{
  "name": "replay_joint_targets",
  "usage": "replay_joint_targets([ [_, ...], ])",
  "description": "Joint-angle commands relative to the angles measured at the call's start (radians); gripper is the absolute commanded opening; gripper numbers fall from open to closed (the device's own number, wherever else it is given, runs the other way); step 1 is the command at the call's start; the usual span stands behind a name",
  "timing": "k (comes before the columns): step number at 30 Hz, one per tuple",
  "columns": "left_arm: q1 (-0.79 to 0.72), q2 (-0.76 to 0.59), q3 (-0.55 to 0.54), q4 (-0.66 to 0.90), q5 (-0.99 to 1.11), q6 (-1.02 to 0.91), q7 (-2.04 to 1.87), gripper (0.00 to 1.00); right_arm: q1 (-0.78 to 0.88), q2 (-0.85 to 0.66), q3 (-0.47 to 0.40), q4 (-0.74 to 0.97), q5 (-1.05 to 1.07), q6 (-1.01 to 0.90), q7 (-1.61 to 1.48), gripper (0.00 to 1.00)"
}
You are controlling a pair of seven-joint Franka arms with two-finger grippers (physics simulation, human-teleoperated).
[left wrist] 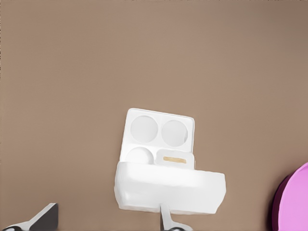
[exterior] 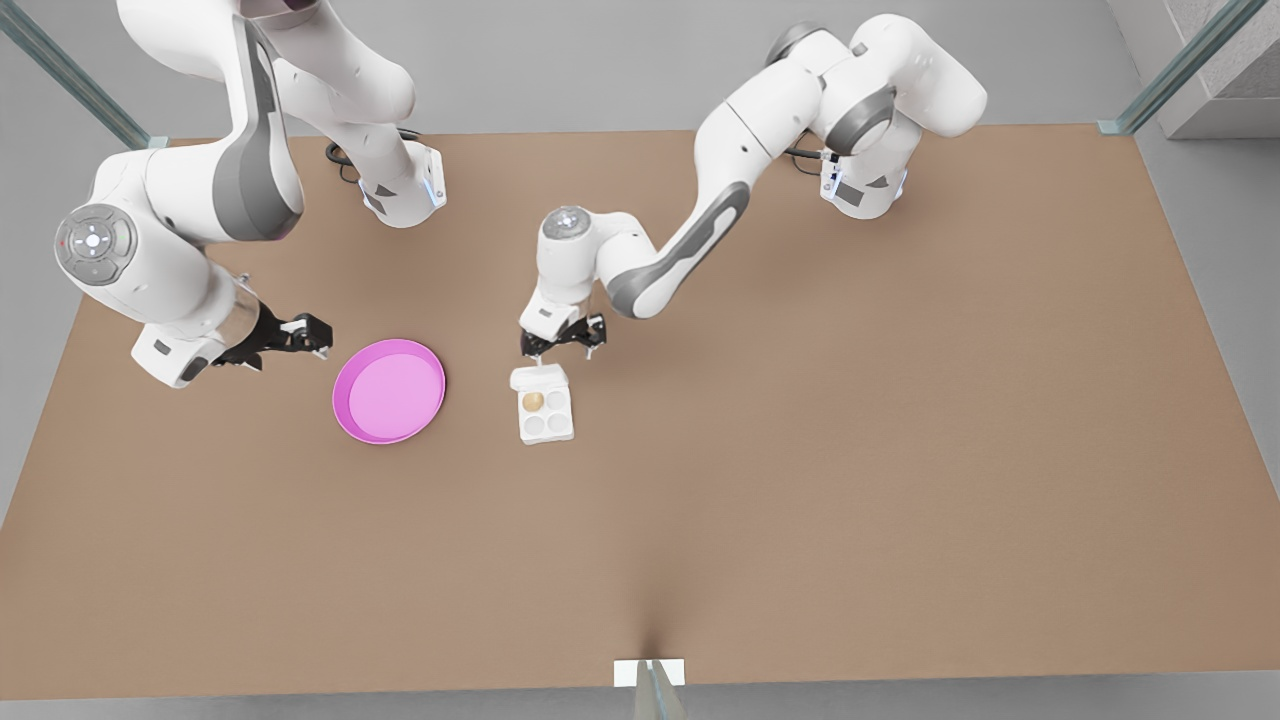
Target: Pack egg into the box and close the box lid
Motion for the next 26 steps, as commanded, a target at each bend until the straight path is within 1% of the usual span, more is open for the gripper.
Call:
replay_joint_targets([
  [1,0.010,0.012,0.001,0.007,0.004,0.010,-0.051,1.00,-0.005,-0.001,0.001,0.000,0.001,0.001,-0.064,1.00],
  [2,0.014,0.041,0.001,0.032,0.006,0.010,-0.049,1.00,-0.005,-0.001,0.001,0.000,0.001,0.001,-0.064,1.00],
  [6,0.040,0.030,-0.004,0.105,-0.028,-0.025,-0.032,1.00,-0.005,0.005,0.001,0.002,0.001,0.001,-0.064,1.00],
  [7,0.050,0.029,-0.007,0.142,-0.030,-0.082,-0.025,1.00,-0.005,0.004,-0.001,0.002,0.001,0.000,-0.064,1.00],
  [8,0.088,0.004,-0.034,0.164,-0.054,-0.151,0.030,1.00,-0.005,0.004,-0.001,0.004,0.001,-0.005,-0.064,1.00],
  [10,0.145,-0.089,-0.034,0.168,-0.105,-0.330,0.260,1.00,-0.005,0.004,-0.001,0.002,0.002,-0.003,-0.064,1.00],
  [12,0.266,-0.177,-0.031,0.165,-0.105,-0.482,0.480,1.00,-0.005,0.005,-0.001,0.002,0.002,-0.002,-0.062,1.00],
  [14,0.476,-0.229,-0.034,0.165,-0.122,-0.565,0.737,1.00,-0.007,0.002,-0.001,0.013,0.001,0.003,-0.059,1.00],
  [15,0.546,-0.243,-0.031,0.159,-0.122,-0.557,0.811,1.00,-0.012,-0.001,-0.001,0.013,-0.001,0.027,-0.061,1.00],
  [16,0.660,-0.261,-0.027,0.157,-0.116,-0.566,0.986,1.00,-0.021,-0.002,-0.002,0.013,-0.004,0.055,-0.061,1.00],
  [17,0.760,-0.351,-0.022,0.098,-0.134,-0.660,1.264,1.00,-0.027,-0.001,-0.013,0.013,-0.004,0.084,-0.062,1.00],
  [18,0.702,-0.457,0.111,0.052,-0.281,-0.809,1.403,1.00,-0.047,-0.013,-0.007,0.010,-0.002,0.073,-0.054,1.00],
  [19,0.686,-0.612,0.165,-0.082,-0.335,-0.850,1.466,1.00,-0.050,-0.015,-0.004,0.010,0.001,0.072,-0.053,1.00],
  [20,0.698,-0.724,0.174,-0.270,-0.335,-0.727,1.466,1.00,-0.042,-0.010,-0.004,0.013,0.001,0.066,-0.054,1.00],
  [21,0.760,-0.875,0.170,-0.557,-0.335,-0.494,1.443,1.00,-0.050,-0.002,-0.004,0.045,0.010,0.090,-0.056,1.00],
  [22,0.764,-0.852,0.171,-0.485,-0.335,-0.549,1.437,1.00,-0.051,-0.004,-0.007,0.086,-0.001,0.101,-0.056,1.00],
  [24,0.774,-0.850,0.173,-0.471,-0.333,-0.566,1.446,1.00,-0.064,0.018,-0.014,0.091,0.010,0.193,-0.054,1.00],
  [25,0.781,-0.850,0.173,-0.468,-0.333,-0.566,1.437,1.00,-0.055,0.024,-0.005,0.088,0.008,0.211,-0.054,1.00],
  [26,0.780,-0.847,0.171,-0.467,-0.333,-0.566,1.436,1.00,-0.064,0.008,-0.004,0.077,0.011,0.190,-0.054,1.00],
])
